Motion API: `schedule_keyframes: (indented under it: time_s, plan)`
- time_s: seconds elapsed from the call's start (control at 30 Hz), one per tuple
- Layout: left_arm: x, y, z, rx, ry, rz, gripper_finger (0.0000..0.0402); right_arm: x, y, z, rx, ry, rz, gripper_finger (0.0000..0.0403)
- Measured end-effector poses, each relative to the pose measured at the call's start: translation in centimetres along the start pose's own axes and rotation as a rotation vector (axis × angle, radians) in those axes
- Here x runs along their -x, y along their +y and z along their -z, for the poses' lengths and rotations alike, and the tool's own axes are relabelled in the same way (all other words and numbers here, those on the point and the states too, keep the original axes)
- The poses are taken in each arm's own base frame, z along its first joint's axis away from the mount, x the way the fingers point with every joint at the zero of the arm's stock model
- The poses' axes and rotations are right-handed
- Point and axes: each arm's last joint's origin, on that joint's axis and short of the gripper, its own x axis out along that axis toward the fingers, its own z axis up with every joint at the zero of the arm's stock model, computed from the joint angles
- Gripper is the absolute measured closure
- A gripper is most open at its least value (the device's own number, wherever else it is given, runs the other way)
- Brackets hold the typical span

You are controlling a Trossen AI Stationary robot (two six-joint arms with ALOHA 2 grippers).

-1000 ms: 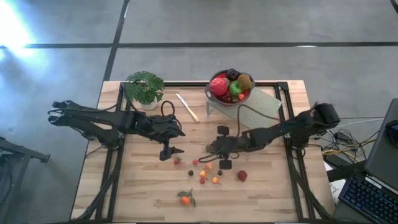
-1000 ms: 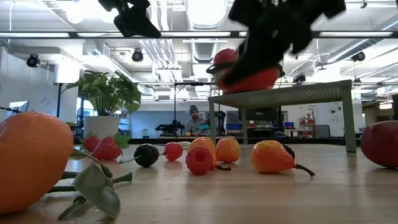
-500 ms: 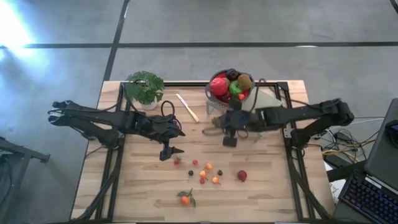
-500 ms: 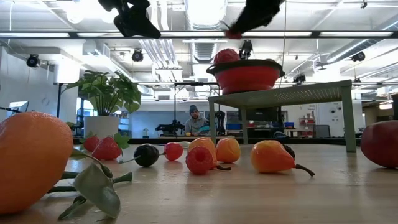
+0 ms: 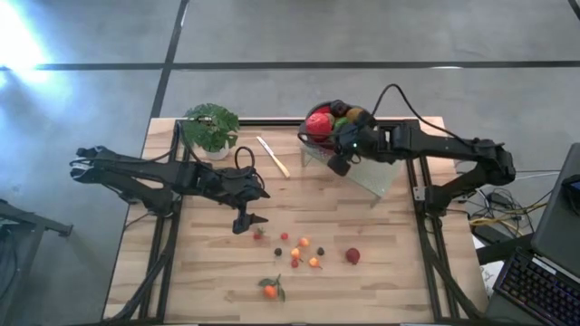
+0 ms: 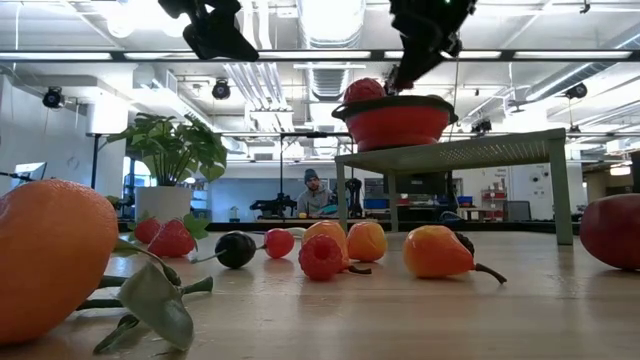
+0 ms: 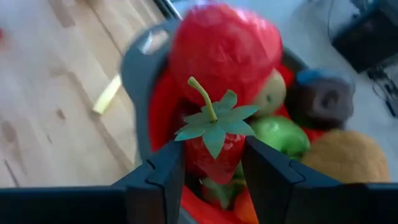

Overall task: Pick & Place Fruit
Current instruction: Put the strawberry into the red gray colander on the shelf

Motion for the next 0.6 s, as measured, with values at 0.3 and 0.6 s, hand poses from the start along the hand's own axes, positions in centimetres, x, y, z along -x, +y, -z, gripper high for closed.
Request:
schedule_keyframes:
  time_s: [0.3, 0.6]
  plan:
    - [0.0, 0.0, 0.0, 0.0, 0.0, 0.0, 0.0041, -0.38, -0.62, 0.71, 0.01, 0.066, 0.02, 0.0265]
    - [0.0, -0.01, 0.0, 0.0, 0.0, 0.0, 0.0041, -0.72, -0.64, 1.03, 0.011, 0.079, 0.025, 0.0266]
